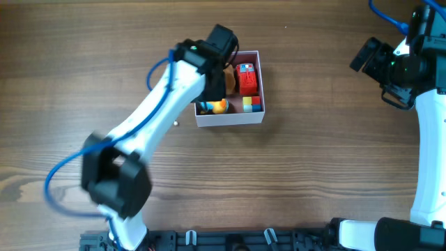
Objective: Pack container
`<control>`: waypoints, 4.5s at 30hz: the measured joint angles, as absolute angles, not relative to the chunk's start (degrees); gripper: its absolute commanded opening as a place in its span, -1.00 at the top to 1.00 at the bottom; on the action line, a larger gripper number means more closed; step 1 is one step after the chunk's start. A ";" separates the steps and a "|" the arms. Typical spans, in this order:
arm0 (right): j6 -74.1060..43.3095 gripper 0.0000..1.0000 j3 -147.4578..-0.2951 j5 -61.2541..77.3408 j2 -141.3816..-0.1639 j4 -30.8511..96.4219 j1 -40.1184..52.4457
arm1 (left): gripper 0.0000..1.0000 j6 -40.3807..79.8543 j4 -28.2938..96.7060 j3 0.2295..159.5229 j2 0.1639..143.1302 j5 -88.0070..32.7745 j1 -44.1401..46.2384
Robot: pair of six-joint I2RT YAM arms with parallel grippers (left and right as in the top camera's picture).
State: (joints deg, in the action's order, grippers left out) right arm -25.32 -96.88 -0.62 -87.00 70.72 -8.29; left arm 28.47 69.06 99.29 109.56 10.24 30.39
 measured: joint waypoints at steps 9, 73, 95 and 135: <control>-25.32 -0.99 -96.88 -0.62 -87.00 70.74 -8.29 | -0.37 15.25 77.01 95.18 99.15 11.49 18.02; -25.32 -0.99 -96.88 -0.62 -87.00 70.70 -8.29 | 0.92 6.70 44.07 69.71 89.23 -9.69 11.92; -25.32 -0.99 -96.88 -0.62 -87.00 70.70 -8.29 | 0.92 19.68 26.26 69.71 99.09 9.63 35.83; -26.17 -0.99 -96.88 -0.43 -86.94 67.57 -8.29 | -0.99 19.84 52.73 74.22 48.75 19.90 7.44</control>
State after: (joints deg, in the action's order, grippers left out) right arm -26.17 -96.88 -0.43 -86.94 67.57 -8.29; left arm 19.84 52.73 74.22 48.75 19.90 7.44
